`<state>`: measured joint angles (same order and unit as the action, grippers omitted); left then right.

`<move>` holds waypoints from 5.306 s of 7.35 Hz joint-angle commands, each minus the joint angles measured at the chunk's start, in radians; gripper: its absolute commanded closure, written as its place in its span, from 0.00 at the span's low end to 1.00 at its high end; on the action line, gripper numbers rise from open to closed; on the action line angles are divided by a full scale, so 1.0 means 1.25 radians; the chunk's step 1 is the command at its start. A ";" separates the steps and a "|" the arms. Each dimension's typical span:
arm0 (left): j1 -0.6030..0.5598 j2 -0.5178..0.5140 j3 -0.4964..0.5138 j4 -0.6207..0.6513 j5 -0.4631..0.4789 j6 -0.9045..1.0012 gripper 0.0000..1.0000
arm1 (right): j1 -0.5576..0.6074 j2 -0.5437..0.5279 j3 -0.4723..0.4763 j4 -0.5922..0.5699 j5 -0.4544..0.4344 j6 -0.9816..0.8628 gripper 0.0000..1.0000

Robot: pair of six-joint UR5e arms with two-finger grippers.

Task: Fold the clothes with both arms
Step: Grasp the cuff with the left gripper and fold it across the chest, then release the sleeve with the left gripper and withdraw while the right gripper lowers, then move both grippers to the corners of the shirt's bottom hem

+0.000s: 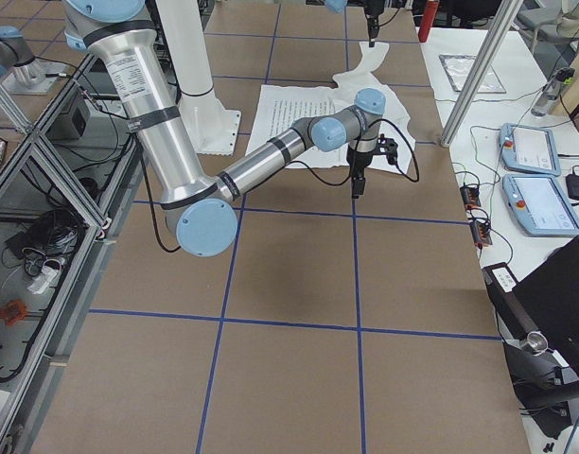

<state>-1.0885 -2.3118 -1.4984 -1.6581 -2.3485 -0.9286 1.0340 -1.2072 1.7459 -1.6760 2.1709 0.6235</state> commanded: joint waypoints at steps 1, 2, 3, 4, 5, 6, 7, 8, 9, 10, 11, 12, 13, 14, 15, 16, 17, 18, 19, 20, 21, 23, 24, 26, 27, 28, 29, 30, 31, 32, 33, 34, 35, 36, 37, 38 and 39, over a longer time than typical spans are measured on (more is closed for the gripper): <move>0.041 -0.121 0.013 -0.005 -0.049 -0.089 1.00 | 0.005 -0.044 0.011 0.003 -0.001 -0.023 0.00; 0.052 -0.127 -0.024 -0.004 -0.079 -0.103 1.00 | 0.004 -0.045 0.007 0.002 -0.003 -0.021 0.00; 0.098 -0.128 -0.059 -0.004 -0.083 -0.152 1.00 | 0.004 -0.045 0.006 0.002 -0.003 -0.019 0.00; 0.126 -0.141 -0.064 -0.006 -0.077 -0.191 1.00 | 0.004 -0.045 0.005 0.002 -0.003 -0.018 0.00; 0.139 -0.142 -0.070 -0.007 -0.077 -0.193 1.00 | 0.004 -0.047 0.001 0.002 -0.004 -0.017 0.00; 0.148 -0.140 -0.064 -0.010 -0.076 -0.191 1.00 | 0.004 -0.047 0.000 0.003 -0.004 -0.017 0.00; 0.160 -0.135 -0.057 -0.021 -0.058 -0.191 1.00 | 0.002 -0.047 -0.001 0.002 -0.004 -0.015 0.00; 0.174 -0.137 -0.025 -0.045 -0.037 -0.193 1.00 | 0.002 -0.045 -0.003 0.002 -0.004 -0.014 0.00; 0.183 -0.139 0.025 -0.116 -0.023 -0.214 1.00 | 0.002 -0.043 -0.012 0.003 -0.004 -0.015 0.00; 0.205 -0.139 0.072 -0.196 -0.001 -0.256 1.00 | 0.001 -0.039 -0.025 0.004 -0.004 -0.015 0.00; 0.229 -0.140 0.090 -0.227 0.024 -0.272 1.00 | 0.001 -0.038 -0.031 0.006 -0.004 -0.015 0.00; 0.247 -0.147 0.094 -0.228 0.032 -0.271 1.00 | 0.001 -0.038 -0.036 0.027 -0.003 -0.014 0.00; 0.275 -0.165 0.123 -0.230 0.077 -0.271 1.00 | 0.000 -0.036 -0.044 0.033 0.002 -0.013 0.00; 0.312 -0.168 0.130 -0.232 0.117 -0.271 1.00 | 0.001 -0.036 -0.044 0.033 0.017 -0.012 0.00; 0.329 -0.168 0.153 -0.261 0.123 -0.271 1.00 | 0.000 -0.034 -0.046 0.033 0.017 -0.010 0.00; 0.338 -0.170 0.179 -0.288 0.129 -0.271 1.00 | 0.000 -0.034 -0.046 0.033 0.017 -0.010 0.00; 0.352 -0.172 0.184 -0.292 0.158 -0.272 1.00 | -0.001 -0.034 -0.047 0.033 0.017 -0.010 0.00; 0.360 -0.172 0.184 -0.292 0.162 -0.273 1.00 | -0.001 -0.034 -0.047 0.033 0.017 -0.010 0.00; 0.371 -0.184 0.183 -0.293 0.163 -0.294 0.54 | -0.001 -0.030 -0.048 0.033 0.017 -0.010 0.00; 0.393 -0.191 0.178 -0.314 0.180 -0.328 0.01 | -0.001 -0.027 -0.049 0.034 0.018 -0.010 0.00; 0.395 -0.183 0.175 -0.357 0.191 -0.337 0.00 | -0.001 -0.022 -0.051 0.044 0.018 -0.010 0.00; 0.393 -0.156 0.175 -0.374 0.199 -0.331 0.00 | -0.001 -0.027 -0.080 0.119 0.019 -0.010 0.00; 0.391 -0.151 0.174 -0.368 0.200 -0.331 0.00 | -0.004 -0.031 -0.078 0.134 0.049 -0.009 0.00; 0.370 -0.105 0.129 -0.335 0.200 -0.330 0.00 | -0.032 -0.038 -0.035 0.166 0.050 0.077 0.00; 0.358 -0.052 0.069 -0.318 0.200 -0.328 0.00 | -0.073 -0.042 -0.007 0.193 0.022 0.163 0.00; 0.351 -0.015 0.009 -0.260 0.201 -0.292 0.00 | -0.119 -0.078 0.040 0.223 -0.012 0.222 0.00; 0.343 0.012 -0.061 -0.168 0.212 -0.254 0.00 | -0.173 -0.108 0.094 0.237 -0.055 0.292 0.00; 0.342 0.066 -0.151 -0.089 0.245 -0.232 0.00 | -0.242 -0.132 0.154 0.238 -0.114 0.391 0.00; 0.339 0.148 -0.250 -0.044 0.254 -0.190 0.00 | -0.309 -0.140 0.187 0.236 -0.150 0.460 0.00; 0.339 0.223 -0.331 -0.024 0.287 -0.144 0.00 | -0.392 -0.139 0.211 0.236 -0.208 0.569 0.00; 0.338 0.293 -0.383 -0.020 0.298 -0.110 0.00 | -0.475 -0.138 0.232 0.231 -0.284 0.636 0.00; 0.337 0.353 -0.423 -0.021 0.299 -0.104 0.00 | -0.515 -0.139 0.237 0.219 -0.295 0.652 0.00; 0.337 0.406 -0.461 -0.022 0.299 -0.097 0.00 | -0.558 -0.133 0.240 0.181 -0.302 0.703 0.00; 0.338 0.439 -0.484 -0.023 0.299 -0.087 0.00 | -0.607 -0.130 0.239 0.176 -0.334 0.741 0.00; 0.338 0.447 -0.484 -0.025 0.299 -0.087 0.00 | -0.633 -0.130 0.238 0.175 -0.353 0.747 0.00; 0.338 0.448 -0.484 -0.026 0.299 -0.087 0.00 | -0.647 -0.130 0.239 0.171 -0.355 0.747 0.00; 0.338 0.448 -0.484 -0.026 0.299 -0.087 0.00 | -0.677 -0.126 0.232 0.170 -0.356 0.748 0.01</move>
<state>-0.6658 -1.7567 -2.1010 -1.6896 -1.9743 -1.0378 0.2302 -1.3690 2.0425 -1.4595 1.7327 1.5533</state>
